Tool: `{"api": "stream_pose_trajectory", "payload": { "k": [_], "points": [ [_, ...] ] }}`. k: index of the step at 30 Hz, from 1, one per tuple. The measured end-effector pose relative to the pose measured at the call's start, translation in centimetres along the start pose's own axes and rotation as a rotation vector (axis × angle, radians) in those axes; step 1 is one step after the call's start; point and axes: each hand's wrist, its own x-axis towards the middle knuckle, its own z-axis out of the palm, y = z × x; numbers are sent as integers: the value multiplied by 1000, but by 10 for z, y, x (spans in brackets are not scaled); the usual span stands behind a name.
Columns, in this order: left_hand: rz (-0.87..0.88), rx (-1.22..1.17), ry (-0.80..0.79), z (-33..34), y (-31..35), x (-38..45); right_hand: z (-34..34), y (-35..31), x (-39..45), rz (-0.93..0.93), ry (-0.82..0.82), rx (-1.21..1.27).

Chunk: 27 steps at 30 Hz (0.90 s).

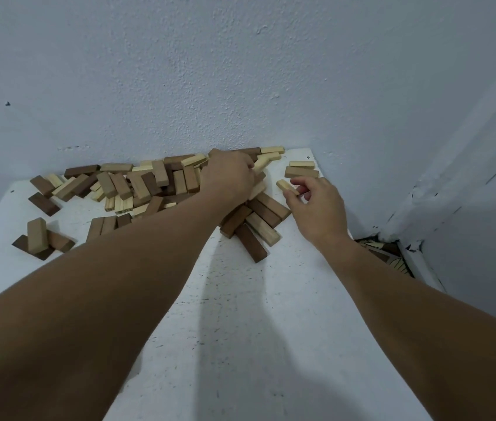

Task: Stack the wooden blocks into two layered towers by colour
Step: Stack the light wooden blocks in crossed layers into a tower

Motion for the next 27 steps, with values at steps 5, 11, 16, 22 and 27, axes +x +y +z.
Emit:
{"api": "stream_pose_trajectory", "payload": {
  "k": [5,11,16,22,27],
  "points": [
    [28,54,-35,11,-1,15,2,0,1,-5,0,-9],
    [-51,-16,-38,5,2,23,2,-1,0,4,18,-29],
    [-51,-63,18,6,4,27,3,-1,-1,24,-10,-56],
    [62,22,31,14,4,34,3,0,1,28,-13,-55],
    [148,159,-24,7,5,39,2,0,0,27,-7,-55]
  ]
}}
